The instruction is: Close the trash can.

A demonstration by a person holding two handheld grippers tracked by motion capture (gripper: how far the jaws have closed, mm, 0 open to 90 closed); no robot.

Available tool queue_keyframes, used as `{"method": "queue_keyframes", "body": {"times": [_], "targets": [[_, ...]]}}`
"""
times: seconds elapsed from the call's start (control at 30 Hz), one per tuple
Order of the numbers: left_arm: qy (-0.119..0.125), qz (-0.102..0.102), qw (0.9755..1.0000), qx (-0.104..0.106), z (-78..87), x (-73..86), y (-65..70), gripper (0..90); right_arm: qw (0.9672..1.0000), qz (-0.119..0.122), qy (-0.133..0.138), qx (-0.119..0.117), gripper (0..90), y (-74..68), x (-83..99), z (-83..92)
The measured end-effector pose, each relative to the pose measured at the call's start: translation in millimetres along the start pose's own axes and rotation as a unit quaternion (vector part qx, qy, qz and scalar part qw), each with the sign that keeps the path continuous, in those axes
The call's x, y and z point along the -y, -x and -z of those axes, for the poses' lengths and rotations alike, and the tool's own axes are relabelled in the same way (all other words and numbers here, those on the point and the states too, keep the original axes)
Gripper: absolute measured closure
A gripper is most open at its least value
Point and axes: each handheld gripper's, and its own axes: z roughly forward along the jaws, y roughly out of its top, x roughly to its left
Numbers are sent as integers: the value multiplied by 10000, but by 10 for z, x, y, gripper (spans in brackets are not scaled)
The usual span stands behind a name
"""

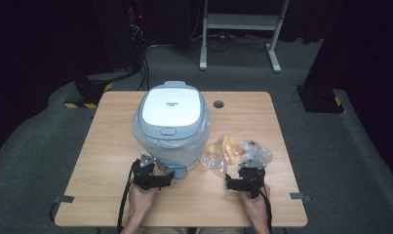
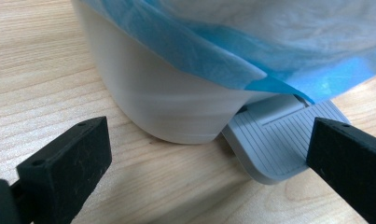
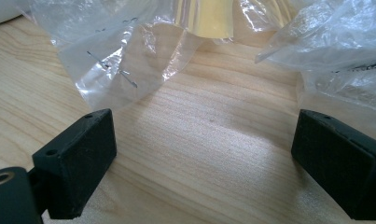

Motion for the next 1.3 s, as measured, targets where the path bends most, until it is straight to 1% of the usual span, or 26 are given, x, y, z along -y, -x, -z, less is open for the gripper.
{"method": "queue_keyframes", "body": {"times": [0.03,0.1,0.17,0.23,0.27,0.33,0.43,0.53,0.67,0.93,0.97,1.03,1.1,1.27,1.3], "targets": [[2,45,10000,28,-16,-1,1,3,10000,-1,0,0,60,0,0,0],[27,10,10000,4,-28,-10,6,2,10000,0,2,-2,62,0,0,0],[36,29,10000,4,-37,-14,18,3,10000,2,4,-4,63,-1,0,1],[36,-59,10000,-48,-54,-36,44,2,10000,7,6,-3,64,-1,1,1],[36,-59,10000,-48,-54,-36,44,2,10000,7,6,-3,64,-1,1,1],[27,-138,9999,-92,-72,-55,69,3,10000,5,7,-3,64,-1,1,1],[29,-107,9999,-91,-88,-60,76,0,10000,2,8,-5,65,-2,1,2],[63,-122,9998,-114,-98,-53,74,0,10000,7,10,-3,65,-1,1,2],[90,-203,9997,-143,-104,-42,76,1,10000,30,20,-13,71,0,1,2],[148,-247,9994,-169,-110,-25,79,1,10000,32,24,-27,74,-2,2,3],[134,-286,9993,-179,-106,-21,74,1,10000,33,25,-27,74,-2,2,3],[185,-248,9994,-173,-110,-9,74,3,10000,33,25,-28,74,-2,2,3],[185,-205,9995,-146,-109,-2,76,6,10000,35,25,-28,74,-2,2,3],[147,-299,9993,-160,-105,-2,66,8,10000,35,25,-28,74,-2,2,3],[133,-270,9994,-152,-106,2,71,10,10000,35,26,-28,74,-2,2,3]]}}
